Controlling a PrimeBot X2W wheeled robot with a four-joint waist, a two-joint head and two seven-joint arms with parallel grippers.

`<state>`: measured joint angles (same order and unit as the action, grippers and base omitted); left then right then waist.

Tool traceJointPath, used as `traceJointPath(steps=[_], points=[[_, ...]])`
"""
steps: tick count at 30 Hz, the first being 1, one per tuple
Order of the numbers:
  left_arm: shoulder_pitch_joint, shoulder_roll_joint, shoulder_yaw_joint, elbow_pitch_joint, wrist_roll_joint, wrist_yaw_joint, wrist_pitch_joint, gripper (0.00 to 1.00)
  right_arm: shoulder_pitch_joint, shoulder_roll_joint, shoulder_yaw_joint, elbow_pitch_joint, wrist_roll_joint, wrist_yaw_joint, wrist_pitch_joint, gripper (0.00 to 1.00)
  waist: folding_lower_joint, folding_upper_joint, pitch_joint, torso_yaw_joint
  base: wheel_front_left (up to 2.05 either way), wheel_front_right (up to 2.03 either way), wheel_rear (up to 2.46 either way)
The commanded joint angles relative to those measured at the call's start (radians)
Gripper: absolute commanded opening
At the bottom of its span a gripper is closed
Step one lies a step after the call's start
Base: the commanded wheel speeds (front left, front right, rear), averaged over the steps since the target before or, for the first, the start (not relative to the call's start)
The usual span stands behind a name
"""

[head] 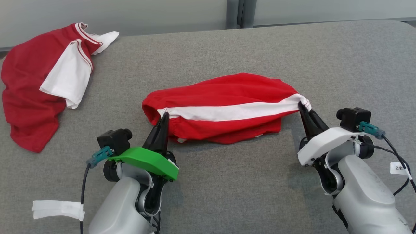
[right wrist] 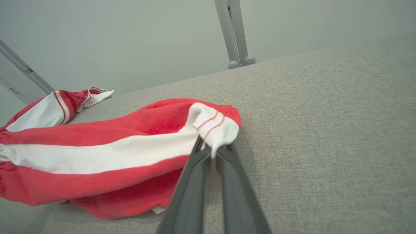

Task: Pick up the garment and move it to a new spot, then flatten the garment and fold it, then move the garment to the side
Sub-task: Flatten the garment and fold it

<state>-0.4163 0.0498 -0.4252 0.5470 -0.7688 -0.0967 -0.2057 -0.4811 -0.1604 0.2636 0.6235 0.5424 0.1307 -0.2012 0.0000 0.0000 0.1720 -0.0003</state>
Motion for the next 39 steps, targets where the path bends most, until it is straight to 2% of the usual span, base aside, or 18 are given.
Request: traceJointPath(steps=[1, 6, 14, 21, 28, 33, 36, 39], points=[[-0.002, 0.002, 0.008, -0.025, -0.022, -0.008, -0.017, 0.00, 0.015, -0.009, -0.011, -0.017, -0.004, 0.000, -0.013, 0.00, 0.0000, 0.0000, -0.007, 0.001, 0.00, 0.00, 0.00], [0.013, 0.003, 0.030, -0.112, -0.055, -0.017, -0.037, 0.00, 0.028, -0.022, -0.040, -0.082, -0.013, 0.000, -0.028, 0.00, 0.0000, 0.0000, -0.028, 0.000, 0.00, 0.00, 0.00], [0.030, 0.032, 0.062, -0.291, -0.062, -0.011, -0.045, 0.00, 0.049, -0.035, -0.075, -0.252, -0.048, 0.000, -0.017, 0.00, 0.0000, 0.0000, -0.073, -0.014, 0.00, 0.00, 0.00], [0.125, 0.086, 0.114, -0.617, -0.100, 0.038, -0.011, 0.00, 0.145, -0.031, -0.151, -0.577, -0.118, 0.000, 0.052, 0.00, 0.0000, 0.0000, -0.118, -0.040, 0.00, 0.00, 0.00], [0.171, 0.142, 0.149, -0.876, -0.153, 0.102, 0.090, 0.00, 0.226, 0.002, -0.202, -0.869, -0.156, 0.000, 0.147, 0.00, 0.0000, 0.0000, -0.143, -0.068, 0.00, 0.00, 0.00], [0.126, 0.175, 0.167, -0.911, -0.170, 0.131, 0.155, 0.00, 0.236, 0.020, -0.214, -0.953, -0.155, 0.000, 0.215, 0.00, 0.0000, 0.0000, -0.142, -0.085, 0.00, 0.00, 0.00], [0.090, 0.178, 0.175, -0.862, -0.202, 0.136, 0.188, 0.00, 0.207, 0.039, -0.209, -0.923, -0.121, 0.000, 0.248, 0.00, 0.0000, 0.0000, -0.126, -0.095, 0.00, 0.00, 0.00], [0.022, 0.175, 0.173, -0.778, -0.224, 0.126, 0.223, 0.00, 0.146, 0.025, -0.192, -0.838, -0.103, 0.000, 0.271, 0.00, 0.0000, 0.0000, -0.099, -0.102, 0.00, 0.00, 0.00]])
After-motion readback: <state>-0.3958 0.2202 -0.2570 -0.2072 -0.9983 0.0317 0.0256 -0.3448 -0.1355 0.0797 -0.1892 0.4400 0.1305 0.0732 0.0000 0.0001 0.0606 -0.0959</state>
